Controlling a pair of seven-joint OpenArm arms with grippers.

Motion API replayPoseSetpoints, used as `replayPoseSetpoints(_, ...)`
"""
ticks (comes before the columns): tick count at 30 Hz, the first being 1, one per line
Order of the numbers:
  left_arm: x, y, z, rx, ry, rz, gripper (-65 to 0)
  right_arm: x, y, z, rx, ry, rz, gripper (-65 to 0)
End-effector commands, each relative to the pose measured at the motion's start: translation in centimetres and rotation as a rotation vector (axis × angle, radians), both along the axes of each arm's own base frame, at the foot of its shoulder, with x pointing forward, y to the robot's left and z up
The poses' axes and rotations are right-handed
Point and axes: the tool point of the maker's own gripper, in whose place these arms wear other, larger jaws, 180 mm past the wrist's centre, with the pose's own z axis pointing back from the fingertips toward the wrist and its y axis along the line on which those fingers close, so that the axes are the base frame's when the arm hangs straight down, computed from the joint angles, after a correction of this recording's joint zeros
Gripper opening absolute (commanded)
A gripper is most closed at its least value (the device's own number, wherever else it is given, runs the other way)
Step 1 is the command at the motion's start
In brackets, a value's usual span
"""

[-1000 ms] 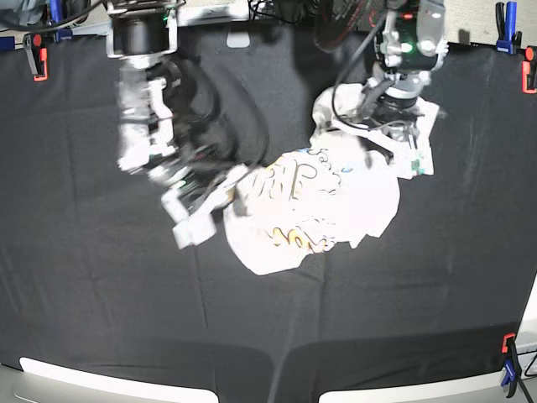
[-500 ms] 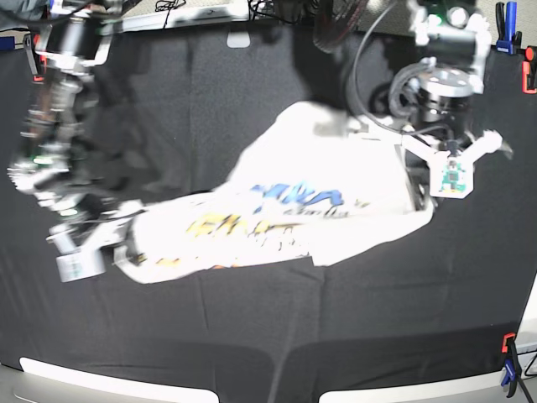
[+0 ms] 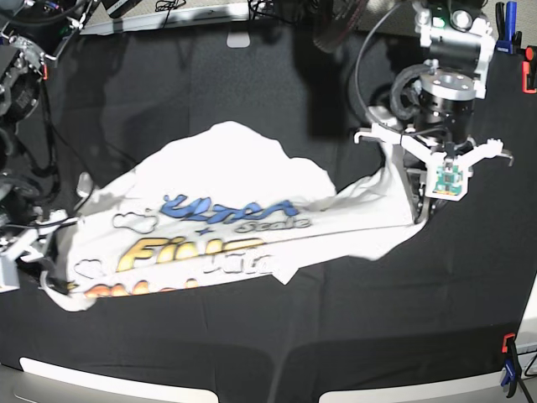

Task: Layout the t-shirt on the table in an organized manner, then fold the t-shirt properly
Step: 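Lift the shirt and pull it away from the left gripper with the right gripper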

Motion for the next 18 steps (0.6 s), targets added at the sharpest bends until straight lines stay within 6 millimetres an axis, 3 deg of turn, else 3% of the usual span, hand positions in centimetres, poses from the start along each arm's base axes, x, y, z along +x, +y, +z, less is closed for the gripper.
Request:
replayPoseSetpoints(1,0.1,0.8,1.2,-0.013,-0.044,0.035,-65.0,0.1,-2.0,2.2,-0.045,-0.052,-0.066,-65.0)
replayPoseSetpoints(6,-0.3,-2.7,-0.4,-0.311,0.054,-0.083,-65.0,-0.1,-3.6,4.1,-0.132,-0.060,-0.066,-65.0)
replayPoseSetpoints(12,-1.2,-8.1,0.5,-0.421,0.069,-0.325,-65.0,-0.3,-4.9,5.4,-0.214,-0.042,-0.075,-65.0)
replayPoseSetpoints(18,-1.4,-9.3,0.9,-0.447,0.060,-0.365,-65.0,-0.2,-1.5,5.2,-0.082,-0.044,0.066,-65.0)
